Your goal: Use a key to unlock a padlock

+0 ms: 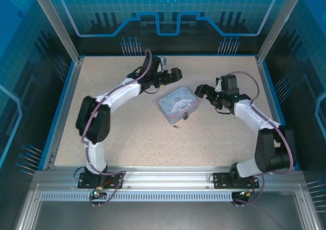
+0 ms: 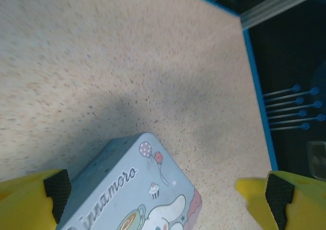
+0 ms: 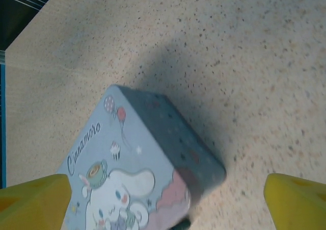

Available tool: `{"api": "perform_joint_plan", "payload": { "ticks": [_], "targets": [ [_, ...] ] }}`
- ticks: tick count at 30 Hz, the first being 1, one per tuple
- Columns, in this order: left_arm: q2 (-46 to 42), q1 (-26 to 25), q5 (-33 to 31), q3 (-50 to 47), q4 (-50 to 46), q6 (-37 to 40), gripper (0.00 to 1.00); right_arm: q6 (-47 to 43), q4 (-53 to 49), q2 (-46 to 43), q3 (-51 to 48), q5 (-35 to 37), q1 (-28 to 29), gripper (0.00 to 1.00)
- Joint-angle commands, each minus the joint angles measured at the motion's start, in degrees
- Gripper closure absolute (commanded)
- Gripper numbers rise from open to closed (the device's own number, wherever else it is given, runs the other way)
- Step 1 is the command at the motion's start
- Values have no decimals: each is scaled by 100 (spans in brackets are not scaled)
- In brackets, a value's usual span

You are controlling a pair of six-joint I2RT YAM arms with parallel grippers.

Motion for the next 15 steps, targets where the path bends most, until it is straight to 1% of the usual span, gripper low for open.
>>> {"api": "perform_joint_plan", "payload": {
  "ticks": [1,4,8,11,15],
  "targets": [
    [-625,8,-426,-924,320,-109,1,-74,26,570,496,-209,-71,4],
    [-1122,8,-550,-1672,360,-394,1,39,80,931,701,-364,-24,6],
    [-1515,-51,-510,-2527,697,-861,1,171,262,1020,622,-391,153,6],
    [-1551,-154,-442,-3000,1171,-1153,1,205,405,998,484,-399,335,6],
    [-1308,-216,-347,-3215,1614,-1379,1,176,465,936,352,-383,550,7]
  ]
}}
